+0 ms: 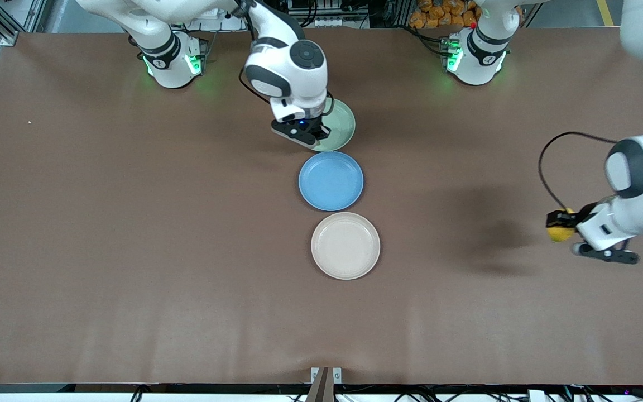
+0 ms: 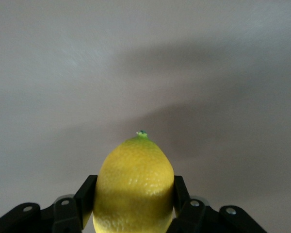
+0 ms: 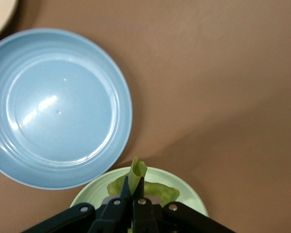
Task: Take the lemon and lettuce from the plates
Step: 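Carry the lemon off the plate with the left gripper while right grasps lettuce, then set the lemon on the table with the left gripper while right lifts lettuce away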
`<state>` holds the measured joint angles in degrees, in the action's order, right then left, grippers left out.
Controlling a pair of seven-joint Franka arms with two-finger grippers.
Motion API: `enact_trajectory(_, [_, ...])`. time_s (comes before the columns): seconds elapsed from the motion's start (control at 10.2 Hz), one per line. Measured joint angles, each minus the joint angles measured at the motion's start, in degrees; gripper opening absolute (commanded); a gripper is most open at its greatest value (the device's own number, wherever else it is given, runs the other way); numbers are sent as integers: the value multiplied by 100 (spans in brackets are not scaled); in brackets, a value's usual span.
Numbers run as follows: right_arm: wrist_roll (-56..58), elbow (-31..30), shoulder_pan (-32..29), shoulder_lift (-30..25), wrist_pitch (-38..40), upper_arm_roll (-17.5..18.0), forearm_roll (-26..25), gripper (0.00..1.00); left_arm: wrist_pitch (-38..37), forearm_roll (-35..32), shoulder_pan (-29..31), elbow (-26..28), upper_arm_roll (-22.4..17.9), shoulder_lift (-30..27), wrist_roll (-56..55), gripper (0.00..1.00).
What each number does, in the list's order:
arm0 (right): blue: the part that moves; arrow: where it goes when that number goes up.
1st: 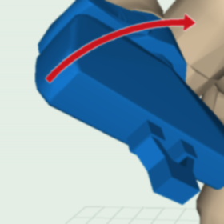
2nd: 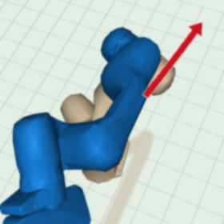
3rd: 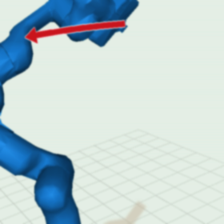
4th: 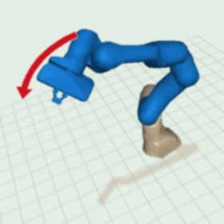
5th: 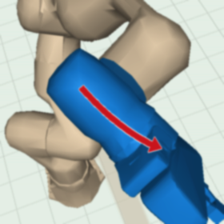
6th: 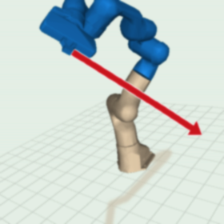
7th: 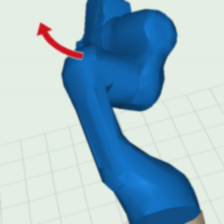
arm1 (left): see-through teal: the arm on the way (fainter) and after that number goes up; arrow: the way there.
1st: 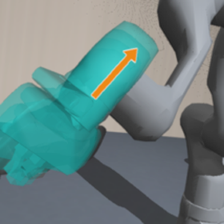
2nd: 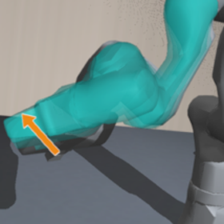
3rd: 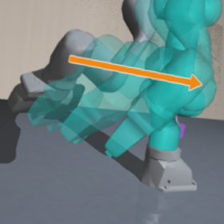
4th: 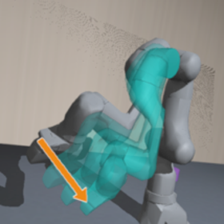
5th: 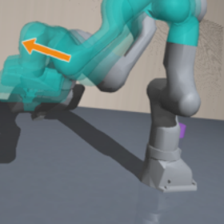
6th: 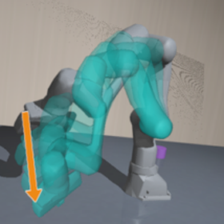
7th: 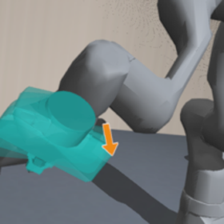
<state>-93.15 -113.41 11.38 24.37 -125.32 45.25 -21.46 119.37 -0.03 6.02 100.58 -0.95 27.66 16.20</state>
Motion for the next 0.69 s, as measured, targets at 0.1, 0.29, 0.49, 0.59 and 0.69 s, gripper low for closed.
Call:
enact_trajectory(0.1, [451,2,-151,-293,250,2,349,0,164,25,-15,50,35,196,-434,0])
enact_trajectory(0.29, [1250,1,-438,-732,712,-16,785,0,431,29,-288,48,184,386,-1662,0])
enact_trajectory(0.49, [2073,3,-581,-1051,976,-299,1199,0,701,28,-797,50,208,505,-2705,0])
enact_trajectory(0.59, [2561,24,-619,-1213,1111,-543,1412,0,768,28,-995,50,207,590,-2986,0])
enact_trajectory(0.69, [2985,95,-663,-1344,1291,-803,1517,0,800,28,-1071,50,202,674,-3083,0])
